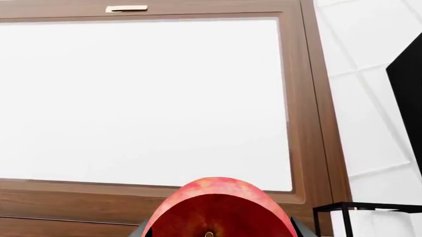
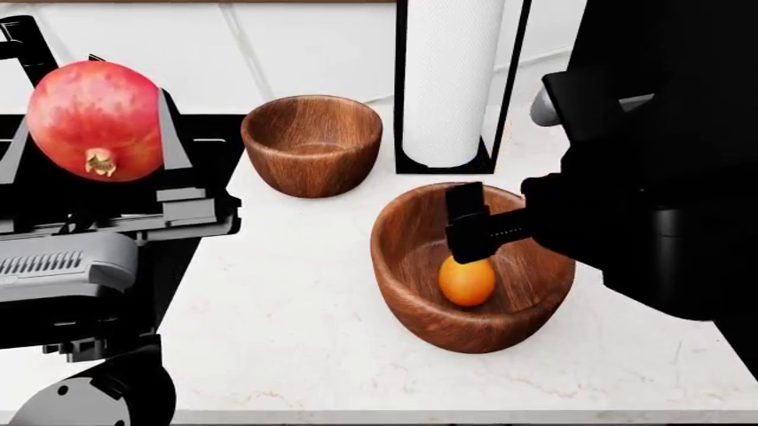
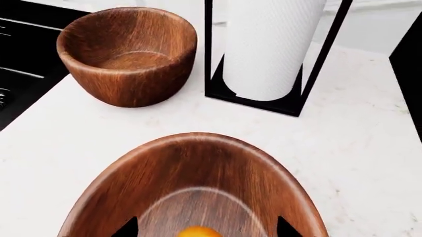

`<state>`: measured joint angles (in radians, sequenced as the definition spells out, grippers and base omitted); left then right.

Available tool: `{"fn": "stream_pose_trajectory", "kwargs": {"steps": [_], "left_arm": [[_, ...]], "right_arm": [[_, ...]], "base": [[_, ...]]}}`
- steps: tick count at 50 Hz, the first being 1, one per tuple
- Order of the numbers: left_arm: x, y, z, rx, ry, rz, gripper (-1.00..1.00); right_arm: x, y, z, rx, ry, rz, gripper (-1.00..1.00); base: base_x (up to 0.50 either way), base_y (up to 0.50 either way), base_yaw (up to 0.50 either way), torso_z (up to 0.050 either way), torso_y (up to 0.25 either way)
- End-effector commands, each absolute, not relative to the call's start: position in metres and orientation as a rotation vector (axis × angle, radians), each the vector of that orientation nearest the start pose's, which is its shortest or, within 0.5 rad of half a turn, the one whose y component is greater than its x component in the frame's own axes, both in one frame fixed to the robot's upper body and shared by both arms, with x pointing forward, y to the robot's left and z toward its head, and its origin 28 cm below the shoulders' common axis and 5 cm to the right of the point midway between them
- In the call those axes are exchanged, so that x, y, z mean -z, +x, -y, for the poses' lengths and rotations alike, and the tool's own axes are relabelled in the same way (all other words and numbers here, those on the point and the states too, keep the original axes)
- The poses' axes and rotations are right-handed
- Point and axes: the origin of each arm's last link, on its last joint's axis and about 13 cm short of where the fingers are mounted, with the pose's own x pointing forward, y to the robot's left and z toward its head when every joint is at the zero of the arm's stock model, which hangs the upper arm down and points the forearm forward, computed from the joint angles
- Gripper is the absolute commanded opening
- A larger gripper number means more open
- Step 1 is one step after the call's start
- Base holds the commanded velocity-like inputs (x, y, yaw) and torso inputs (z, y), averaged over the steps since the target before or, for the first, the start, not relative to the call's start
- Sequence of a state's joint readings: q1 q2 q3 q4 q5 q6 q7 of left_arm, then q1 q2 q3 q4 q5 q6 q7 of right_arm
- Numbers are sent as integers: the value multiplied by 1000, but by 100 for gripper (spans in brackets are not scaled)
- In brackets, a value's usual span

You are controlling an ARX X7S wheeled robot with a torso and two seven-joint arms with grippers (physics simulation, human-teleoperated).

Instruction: Pick the pomegranates and oranges from the sink and place them in one bowl. Place the brussel sprout in the other bowl. Then turn off the sink faucet.

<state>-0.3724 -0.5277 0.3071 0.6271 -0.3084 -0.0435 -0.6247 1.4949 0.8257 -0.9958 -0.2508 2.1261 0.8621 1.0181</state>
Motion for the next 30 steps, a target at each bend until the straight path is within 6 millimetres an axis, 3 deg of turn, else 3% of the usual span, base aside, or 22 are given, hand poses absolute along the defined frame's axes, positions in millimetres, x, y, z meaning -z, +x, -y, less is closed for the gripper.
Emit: {"fn": "stream_pose_trajectory", "kwargs": {"steps": [1,14,30], "left_arm": [[-206,224,-219,-91,-43,800,-100],[-205,224,-217,-84,-41,795,-100],[-217,228,-208,36,-41,635,-100]], "right_arm": [[-314,226,109,-267,-99,-338,100],[-314,204,118,-183,-92,-120,100],[-269,172,130,-179,40,165,100]], "base": [[0,0,0,0,0],[0,0,0,1,1],[0,0,0,0,0]]}}
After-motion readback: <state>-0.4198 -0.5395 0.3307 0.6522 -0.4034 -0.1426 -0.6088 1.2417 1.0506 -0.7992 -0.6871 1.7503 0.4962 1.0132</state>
